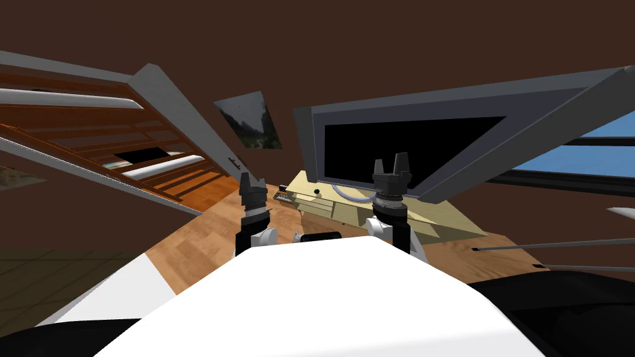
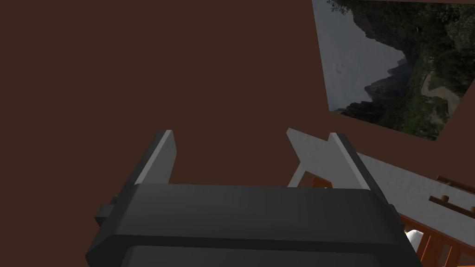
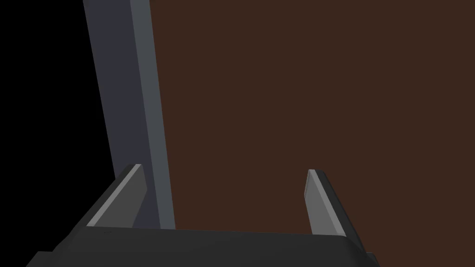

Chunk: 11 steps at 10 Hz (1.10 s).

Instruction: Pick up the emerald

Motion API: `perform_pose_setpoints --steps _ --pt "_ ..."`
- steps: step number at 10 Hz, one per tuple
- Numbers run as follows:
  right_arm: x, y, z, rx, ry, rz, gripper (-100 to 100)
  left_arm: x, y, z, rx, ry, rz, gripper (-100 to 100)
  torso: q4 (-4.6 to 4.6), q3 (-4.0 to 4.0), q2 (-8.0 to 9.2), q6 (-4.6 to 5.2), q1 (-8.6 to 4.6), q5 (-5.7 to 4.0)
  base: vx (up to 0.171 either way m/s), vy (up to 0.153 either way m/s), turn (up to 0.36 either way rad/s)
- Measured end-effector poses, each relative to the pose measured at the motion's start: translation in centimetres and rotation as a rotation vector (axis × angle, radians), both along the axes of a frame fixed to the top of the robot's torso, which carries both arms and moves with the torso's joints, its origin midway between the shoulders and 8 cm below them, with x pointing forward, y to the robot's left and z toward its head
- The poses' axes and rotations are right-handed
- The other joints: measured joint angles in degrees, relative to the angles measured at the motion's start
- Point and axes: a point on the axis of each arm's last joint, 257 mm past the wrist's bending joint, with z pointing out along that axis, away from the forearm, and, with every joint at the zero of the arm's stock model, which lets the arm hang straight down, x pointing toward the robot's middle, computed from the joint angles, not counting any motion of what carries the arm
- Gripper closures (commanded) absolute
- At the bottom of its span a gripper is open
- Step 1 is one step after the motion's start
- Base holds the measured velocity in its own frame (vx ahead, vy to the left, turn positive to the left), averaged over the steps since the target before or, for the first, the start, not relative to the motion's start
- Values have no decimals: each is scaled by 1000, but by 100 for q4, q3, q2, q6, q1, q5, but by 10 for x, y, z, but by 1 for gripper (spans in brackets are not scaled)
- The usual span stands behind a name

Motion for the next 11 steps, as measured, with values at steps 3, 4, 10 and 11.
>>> perform_pose_setpoints --steps 3,4,10,11 --pt "0 0 0 0 0 0 0 12 -7 -18 73 55 -27 -100 -1 -3 -4 0 -10 -2 14 -35 -31" --pt "0 0 0 0 0 0 0 18 -10 -26 94 77 -32 -100 -2 -5 -9 1 -15 -3 23 -52 -37" --pt "0 0 0 0 0 0 0 61 1 -86 208 245 -23 -100 -3 -7 -11 1 -24 -6 20 -57 -45" --pt "0 0 0 0 0 0 0 64 0 -95 214 267 -20 -100 -2 -5 -8 -1 -18 -4 18 -47 -43"
